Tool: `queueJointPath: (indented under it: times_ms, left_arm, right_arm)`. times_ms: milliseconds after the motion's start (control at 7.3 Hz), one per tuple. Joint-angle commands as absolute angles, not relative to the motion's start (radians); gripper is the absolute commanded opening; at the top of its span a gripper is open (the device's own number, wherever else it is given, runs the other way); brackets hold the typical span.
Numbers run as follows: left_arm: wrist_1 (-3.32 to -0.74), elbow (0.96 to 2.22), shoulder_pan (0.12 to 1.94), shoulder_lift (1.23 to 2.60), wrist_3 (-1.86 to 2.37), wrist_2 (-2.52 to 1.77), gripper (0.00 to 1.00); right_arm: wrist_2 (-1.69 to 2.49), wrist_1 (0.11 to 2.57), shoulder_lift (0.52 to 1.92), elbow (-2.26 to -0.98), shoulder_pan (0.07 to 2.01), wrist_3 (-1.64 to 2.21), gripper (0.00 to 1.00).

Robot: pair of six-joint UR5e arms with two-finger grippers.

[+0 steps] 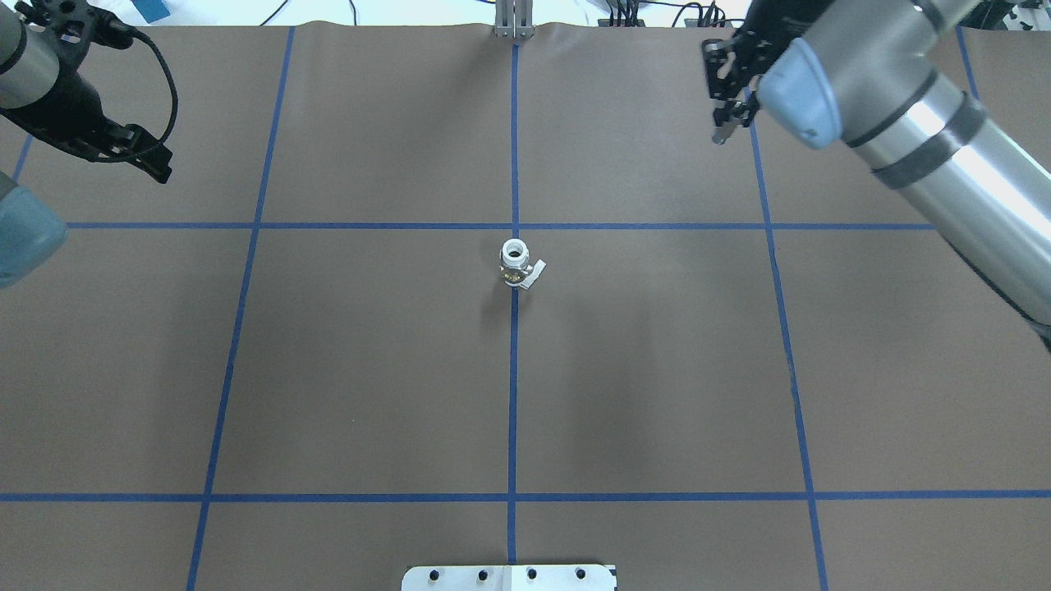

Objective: Assemble PPR valve and pipe with both arms
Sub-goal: 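Carry the chrome fitting with the right gripper above the valve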

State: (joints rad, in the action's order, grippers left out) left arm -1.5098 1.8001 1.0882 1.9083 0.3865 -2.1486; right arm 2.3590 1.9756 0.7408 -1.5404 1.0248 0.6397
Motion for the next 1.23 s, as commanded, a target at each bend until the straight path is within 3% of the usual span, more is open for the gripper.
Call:
queueJointPath:
  times_ms: [0,548,1096]
  left_arm:
    - [-1.551,1.784,1.101,1.852,0.353,-2.149,1.0]
    - [-1.606,1.724,1.103,1.847,0.353,-2.149,1.0]
    - [-1.606,1.721,1.101,1.848,0.356,-2.149,1.0]
  right_arm:
    - [2.341,1.973,0.507,-1.389,0.893,0.883,0.0]
    - [2.198,1.872,0.482,-1.301,0.746,0.946,0.0]
    - [2.189,1.816,0.498,-1.273,0.72,0.948,0.0]
